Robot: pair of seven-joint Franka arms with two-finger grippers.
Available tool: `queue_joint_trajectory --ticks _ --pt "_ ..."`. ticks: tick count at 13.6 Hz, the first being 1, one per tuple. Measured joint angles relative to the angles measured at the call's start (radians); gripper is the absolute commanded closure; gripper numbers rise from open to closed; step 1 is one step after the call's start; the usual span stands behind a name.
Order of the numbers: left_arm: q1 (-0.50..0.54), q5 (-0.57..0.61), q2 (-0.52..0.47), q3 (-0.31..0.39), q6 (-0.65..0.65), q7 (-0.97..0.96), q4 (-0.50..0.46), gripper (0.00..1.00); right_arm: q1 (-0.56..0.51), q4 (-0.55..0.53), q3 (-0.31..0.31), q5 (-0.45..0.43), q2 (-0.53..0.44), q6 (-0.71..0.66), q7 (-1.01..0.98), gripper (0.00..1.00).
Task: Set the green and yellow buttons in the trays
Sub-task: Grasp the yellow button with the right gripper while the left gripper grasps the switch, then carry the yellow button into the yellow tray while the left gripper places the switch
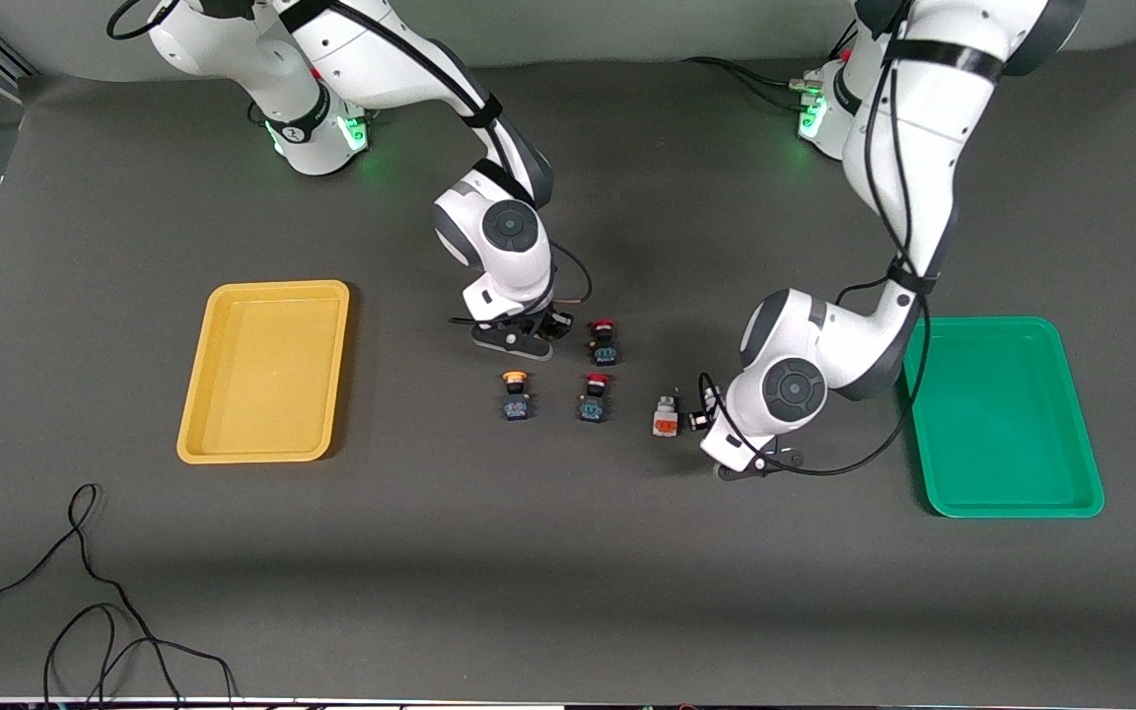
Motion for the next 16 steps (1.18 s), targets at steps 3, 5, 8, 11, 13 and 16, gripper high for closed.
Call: queue_joint_trajectory --ticks 3,5,8,11,13,16 --pt "0.001 0.004 -0.110 0.021 -0.297 0.000 0.098 1.00 -0.001 0.028 -0.008 -0.001 -0.036 -0.062 -0.011 0.68" --pt "0.014 0.009 -0.168 0.038 -0.489 0.000 0.195 1.00 -0.004 0.095 -0.013 -0.001 -0.085 -0.217 -0.020 0.70" --pt "0.080 0.014 -0.207 0.042 -0.679 0.046 0.323 1.00 -0.007 0.227 -0.014 -0.001 -0.146 -0.454 -0.022 0.76" --pt "0.180 0.073 -0.252 0.046 -0.778 0.176 0.355 1.00 -0.010 0.263 -0.014 -0.001 -0.159 -0.504 -0.022 0.78" --pt "0.268 0.111 -0.264 0.050 -0.806 0.330 0.354 1.00 -0.011 0.268 -0.017 -0.001 -0.162 -0.531 -0.033 0.78" --pt "0.425 0.163 -0.260 0.053 -0.800 0.571 0.335 1.00 -0.071 0.290 -0.032 0.003 -0.225 -0.679 -0.183 0.80"
